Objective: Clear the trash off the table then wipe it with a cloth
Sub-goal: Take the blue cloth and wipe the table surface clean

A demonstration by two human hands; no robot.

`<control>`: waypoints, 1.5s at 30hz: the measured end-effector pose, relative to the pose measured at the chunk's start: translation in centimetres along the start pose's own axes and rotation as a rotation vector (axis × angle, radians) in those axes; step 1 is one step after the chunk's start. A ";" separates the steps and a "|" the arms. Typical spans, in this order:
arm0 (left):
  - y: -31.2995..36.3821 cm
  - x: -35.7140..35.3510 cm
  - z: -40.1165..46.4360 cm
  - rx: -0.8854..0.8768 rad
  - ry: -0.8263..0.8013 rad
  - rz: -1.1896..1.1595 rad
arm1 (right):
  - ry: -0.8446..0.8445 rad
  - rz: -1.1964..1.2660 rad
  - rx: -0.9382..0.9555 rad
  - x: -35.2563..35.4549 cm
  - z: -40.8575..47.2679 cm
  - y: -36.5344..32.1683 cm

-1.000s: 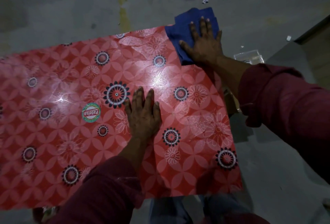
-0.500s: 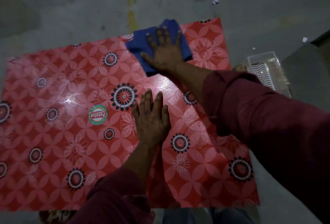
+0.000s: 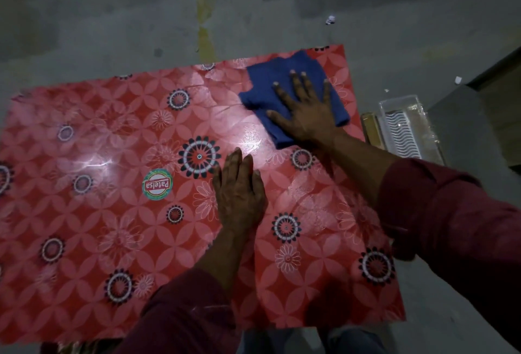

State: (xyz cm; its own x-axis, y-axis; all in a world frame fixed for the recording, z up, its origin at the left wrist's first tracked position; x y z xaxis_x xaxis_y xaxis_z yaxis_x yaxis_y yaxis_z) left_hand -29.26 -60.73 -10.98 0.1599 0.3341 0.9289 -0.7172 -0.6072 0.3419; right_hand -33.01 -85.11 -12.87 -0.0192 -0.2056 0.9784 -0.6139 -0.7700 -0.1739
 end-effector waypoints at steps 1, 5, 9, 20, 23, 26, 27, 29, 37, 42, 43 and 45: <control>-0.1 0.1 0.1 0.006 -0.002 -0.019 | 0.010 0.003 -0.083 0.3 -0.6 1.5; -0.9 0.3 0.2 0.010 -0.037 -0.155 | 0.030 0.040 -0.378 0.1 -2.8 4.3; -5.0 2.4 2.2 -0.084 -0.093 -0.215 | 0.082 0.081 -0.555 -0.4 -2.9 2.3; -14.7 4.5 4.5 -0.145 0.046 -0.002 | 0.089 0.015 -0.219 -2.5 0.1 -13.2; -15.5 4.6 4.4 -0.129 0.102 -0.050 | 0.053 -0.033 0.026 -3.7 -0.6 -18.7; -15.4 4.5 4.4 -0.133 0.064 -0.056 | 0.028 -0.084 0.250 -4.0 -2.4 -19.4; -15.4 4.4 4.3 -0.131 0.051 -0.050 | 0.023 -0.119 0.325 -4.1 -3.4 -18.9; -15.3 4.2 4.5 -0.128 0.014 -0.023 | 0.021 -0.159 0.395 -3.8 -5.3 -16.9; -14.6 3.8 4.5 -0.098 -0.120 0.022 | 0.057 -0.090 -0.372 -1.9 -10.9 -4.2; -14.7 3.5 4.6 -0.089 -0.138 0.002 | 0.171 0.061 -0.963 -2.0 -13.1 -3.8; -14.8 3.4 4.6 -0.090 -0.142 0.002 | 0.197 0.098 -1.007 -2.0 -12.9 -4.6; -14.9 3.3 4.7 -0.096 -0.137 0.003 | 0.217 0.134 -1.023 -2.2 -12.2 -6.4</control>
State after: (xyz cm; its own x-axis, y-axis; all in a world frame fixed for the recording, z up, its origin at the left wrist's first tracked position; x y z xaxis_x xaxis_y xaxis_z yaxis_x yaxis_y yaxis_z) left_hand -14.84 -53.91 -12.33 0.2444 0.2268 0.9428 -0.7780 -0.5344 0.3303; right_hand -38.67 -72.34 -12.57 -0.2152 -0.0612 0.9746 -0.9676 0.1486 -0.2043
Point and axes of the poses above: each hand's wrist, its own z-axis towards the middle knuckle, its own x-axis out of the back of the hand, y = z × x, the point moved 8 cm from there along z, towards the middle knuckle, and after that the axes turned 6 degrees about -y, right-handed, at the moved point
